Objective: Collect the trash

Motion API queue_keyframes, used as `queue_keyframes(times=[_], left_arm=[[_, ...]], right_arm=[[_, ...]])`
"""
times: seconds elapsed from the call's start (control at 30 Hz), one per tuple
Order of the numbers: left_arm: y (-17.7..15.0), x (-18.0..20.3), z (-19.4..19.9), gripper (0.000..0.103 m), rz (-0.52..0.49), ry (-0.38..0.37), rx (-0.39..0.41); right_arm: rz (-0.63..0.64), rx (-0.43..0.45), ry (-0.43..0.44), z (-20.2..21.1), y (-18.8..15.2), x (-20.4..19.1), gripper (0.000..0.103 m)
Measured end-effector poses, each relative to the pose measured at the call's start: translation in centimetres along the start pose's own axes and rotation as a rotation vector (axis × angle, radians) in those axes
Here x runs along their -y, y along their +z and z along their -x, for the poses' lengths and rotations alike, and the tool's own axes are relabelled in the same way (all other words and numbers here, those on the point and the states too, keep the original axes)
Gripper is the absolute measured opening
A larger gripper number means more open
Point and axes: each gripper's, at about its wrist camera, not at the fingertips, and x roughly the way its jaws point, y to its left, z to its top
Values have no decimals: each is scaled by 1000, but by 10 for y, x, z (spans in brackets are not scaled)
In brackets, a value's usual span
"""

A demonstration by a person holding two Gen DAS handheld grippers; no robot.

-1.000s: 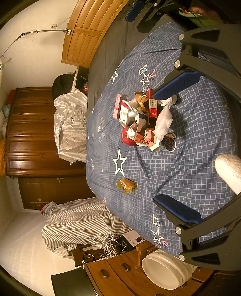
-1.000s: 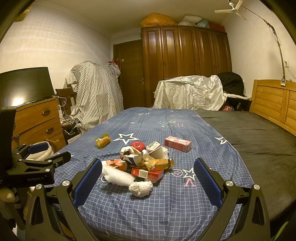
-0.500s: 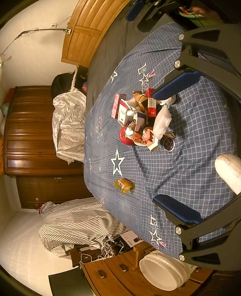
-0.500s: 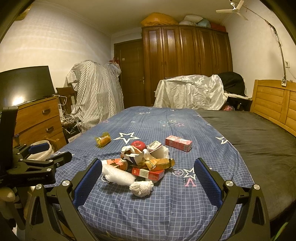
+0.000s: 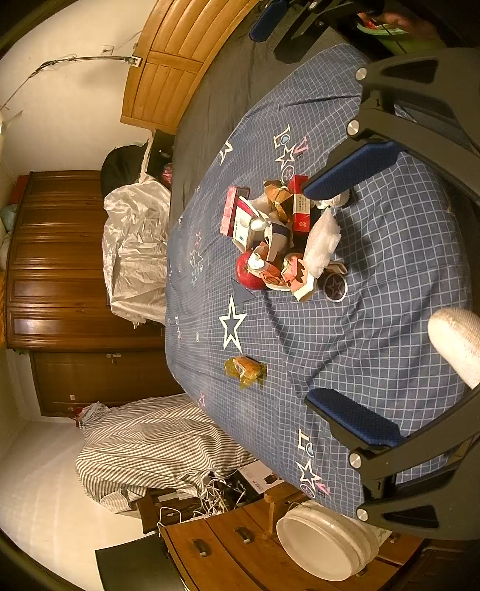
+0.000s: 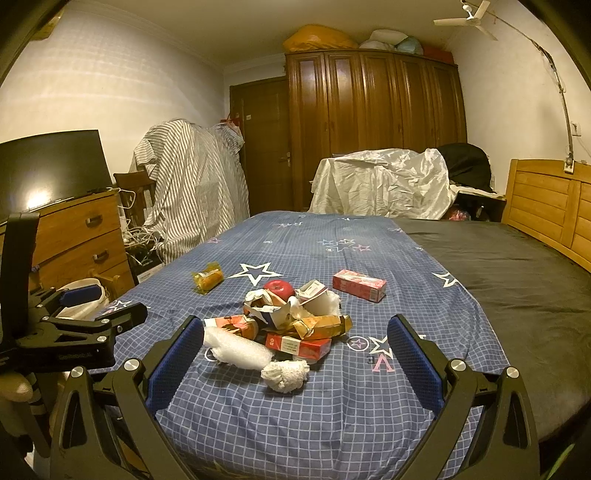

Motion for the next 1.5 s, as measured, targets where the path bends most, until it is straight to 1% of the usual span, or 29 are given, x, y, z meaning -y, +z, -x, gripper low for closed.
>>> queue_keyframes(times=[0.07, 0.1, 0.13, 0.2, 0.3, 0.33, 0.37, 0.4, 0.47, 0.57, 0.6, 0.67, 0.77, 0.87, 0.9, 0.97, 1.0, 1.03, 1.07, 1.1, 1.13, 1.2, 1.23, 1.3, 1.37, 1.43, 1.5], left_arm=[[-1, -1, -5, 98, -3, 12, -12], [-2, -2, -7, 98, -1, 5, -22], [-4, -4, -12, 98, -1, -5, -38], [-8, -5, -20, 98, -21, 0, -72], [-17, -8, -39, 98, -57, 4, -142], [-21, -10, -51, 98, -72, -7, -185], [-23, -10, -58, 98, -79, -27, -211], [-27, -11, -70, 98, -99, -75, -258], [-32, -11, -89, 98, -131, -123, -315], [-33, -12, -109, 97, -159, -152, -339], [-31, -15, -114, 94, -148, -177, -344], [-25, -19, -122, 90, -123, -223, -357], [-13, -21, -125, 90, -104, -268, -334], [-6, -16, -125, 90, -121, -310, -315], [-4, -13, -126, 90, -129, -319, -312], [0, -7, -129, 90, -144, -342, -313], [2, -2, -131, 90, -155, -355, -316], [3, 3, -134, 90, -172, -360, -317], [4, 7, -136, 90, -187, -364, -319], [5, 15, -140, 90, -214, -376, -327], [4, 20, -146, 90, -235, -385, -334], [1, 33, -157, 90, -272, -400, -364], [-3, 39, -162, 90, -287, -412, -389], [-11, 46, -166, 90, -310, -425, -408], [-17, 54, -162, 90, -315, -481, -422], [-23, 63, -147, 88, -329, -539, -423], [-29, 68, -136, 87, -340, -569, -423]], right_arm=[[2, -4, 2, -1, 0, 0, 99], [2, -6, 2, -2, 0, 1, 99], [1, -12, 3, -3, -1, 2, 99], [-1, -24, 7, -7, -4, 5, 99], [-7, -54, 19, -18, -11, 9, 99], [-8, -64, 24, -22, -13, 9, 99], [-9, -78, 33, -27, -16, 10, 99], [-8, -94, 47, -33, -20, 11, 99], [2, -131, 75, -48, -26, 12, 99], [22, -215, 143, -80, -39, 13, 99], [32, -250, 167, -95, -44, 13, 99], [34, -311, 193, -121, -54, 14, 99], [10, -377, 235, -158, -65, 19, 97], [-16, -426, 269, -195, -72, 20, 96], [-27, -442, 282, -208, -75, 21, 94], [-38, -472, 291, -222, -78, 20, 80], [-41, -485, 293, -228, -81, 20, 67], [-48, -493, 300, -231, -84, 22, 59], [-54, -492, 304, -233, -86, 24, 56], [-59, -490, 307, -233, -87, 26, 50], [-62, -489, 311, -231, -88, 30, 48], [-42, -484, 299, -221, -87, 38, 46], [-26, -485, 291, -215, -86, 45, 46], [-10, -491, 273, -204, -84, 61, 46], [5, -503, 246, -194, -82, 80, 46], [7, -519, 219, -186, -83, 99, 46], [-3, -531, 207, -182, -85, 114, 46]])
